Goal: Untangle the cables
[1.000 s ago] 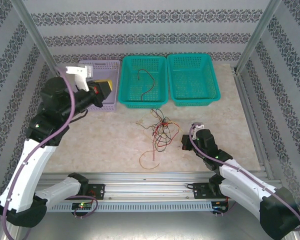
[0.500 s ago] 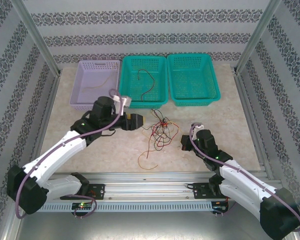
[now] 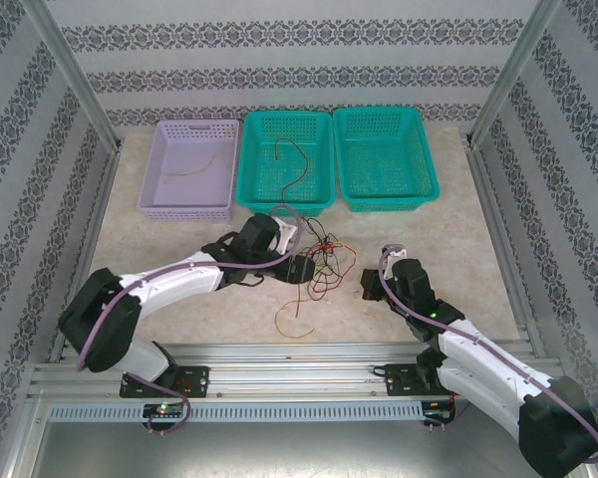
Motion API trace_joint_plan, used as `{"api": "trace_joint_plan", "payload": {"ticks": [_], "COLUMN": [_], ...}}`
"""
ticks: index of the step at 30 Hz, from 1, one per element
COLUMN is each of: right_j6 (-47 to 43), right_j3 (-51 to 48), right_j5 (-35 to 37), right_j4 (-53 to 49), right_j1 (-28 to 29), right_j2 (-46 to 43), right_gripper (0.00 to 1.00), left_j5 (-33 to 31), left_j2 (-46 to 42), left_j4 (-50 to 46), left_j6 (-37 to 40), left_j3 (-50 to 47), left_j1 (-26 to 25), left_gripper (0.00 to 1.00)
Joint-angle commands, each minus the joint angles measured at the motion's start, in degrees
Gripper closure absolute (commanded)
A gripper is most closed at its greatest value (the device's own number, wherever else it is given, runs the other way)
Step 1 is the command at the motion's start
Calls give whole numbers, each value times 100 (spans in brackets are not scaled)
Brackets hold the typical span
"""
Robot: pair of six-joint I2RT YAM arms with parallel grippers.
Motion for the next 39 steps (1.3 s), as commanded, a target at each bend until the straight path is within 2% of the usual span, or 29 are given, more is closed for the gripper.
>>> {"api": "trace_joint_plan", "payload": {"ticks": [1,3,5,6,9,10,15,22,32,39], "right_j6": [-13,-15,-7,-9,-14,-15,-6,11,20,11], "right_j3": [-72,-70,-80,-82,-75,-76,-57,82,91,142], "right_j5": [-62,-71,-86,-89,-80,-80,0,116,123,78], "right_j4": [86,73,83,84,75,76,38,-23,10,40], "right_j1": [-33,-33,-33,-35,-33,-33,-33,-43,-42,-34], "right_j2": [-54,-65,-83,-83,-83,-83,-31,328,433,615], "right_gripper": [100,100,100,100,100,100,100,100,100,100], "left_j5": [-154,-192,-192,-195,-213,-242,-440,-936,-1238,-1291], "left_j2": [206,291,356,388,414,378,-58,-1450,-2894,-3397], "left_j4": [568,609,704,720,744,777,691,-79,-1625,-2134], "left_j6": [32,49,33,32,19,11,36,-15,182,223], "left_j3": [51,89,93,120,178,157,120,222,1012,1600], "left_j1": [-58,-58,-58,-58,-62,-58,-58,75,504,805], "left_gripper": [47,50,59,66,95,100,100,100,100,100]}}
